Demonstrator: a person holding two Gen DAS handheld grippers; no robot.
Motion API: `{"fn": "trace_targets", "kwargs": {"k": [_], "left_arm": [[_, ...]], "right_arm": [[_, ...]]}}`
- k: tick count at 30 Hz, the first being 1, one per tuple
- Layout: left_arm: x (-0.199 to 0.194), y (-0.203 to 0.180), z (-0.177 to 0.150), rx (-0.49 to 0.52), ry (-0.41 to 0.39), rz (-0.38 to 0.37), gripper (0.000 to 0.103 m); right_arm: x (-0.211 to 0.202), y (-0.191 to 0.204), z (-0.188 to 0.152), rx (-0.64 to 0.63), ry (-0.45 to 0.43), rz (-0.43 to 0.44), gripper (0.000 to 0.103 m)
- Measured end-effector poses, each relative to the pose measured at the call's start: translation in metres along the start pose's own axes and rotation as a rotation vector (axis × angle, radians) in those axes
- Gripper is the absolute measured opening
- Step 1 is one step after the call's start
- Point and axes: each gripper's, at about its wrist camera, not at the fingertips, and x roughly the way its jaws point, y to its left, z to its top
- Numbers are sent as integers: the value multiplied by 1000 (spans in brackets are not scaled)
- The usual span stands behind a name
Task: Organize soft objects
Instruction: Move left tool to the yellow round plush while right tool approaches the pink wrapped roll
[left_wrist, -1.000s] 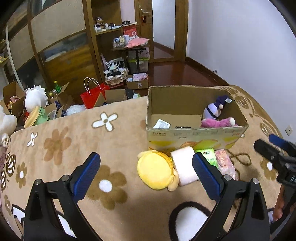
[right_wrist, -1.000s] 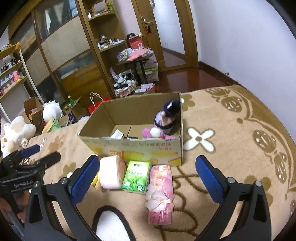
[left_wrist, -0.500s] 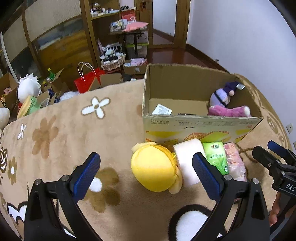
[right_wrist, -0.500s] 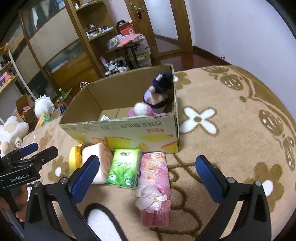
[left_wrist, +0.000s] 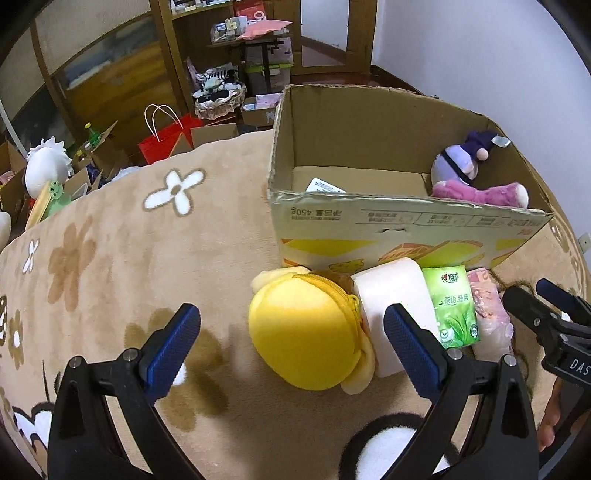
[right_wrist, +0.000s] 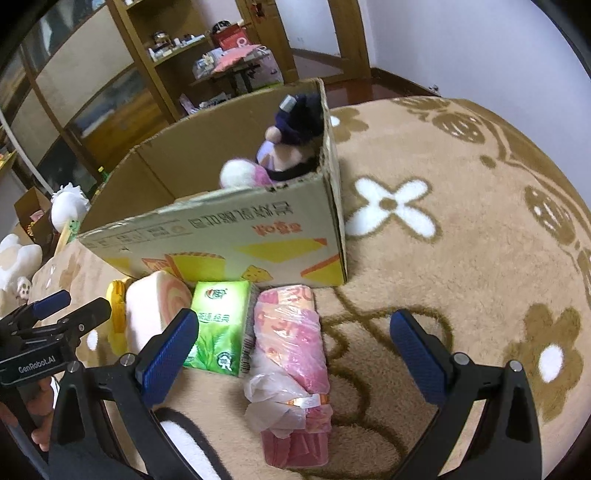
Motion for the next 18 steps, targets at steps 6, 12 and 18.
{"fn": "trace_targets", "kwargs": {"k": [6, 12, 18], "left_arm": [[14, -5, -1, 16, 34, 6, 99], [20, -6, -2, 11, 14, 37, 99], [25, -6, -3, 9, 23, 38, 99]], "right_arm": [[11, -5, -4, 14, 33, -9, 103], [24, -9, -7, 23, 67, -9, 103], [33, -10, -11, 24, 96, -14, 103]]}}
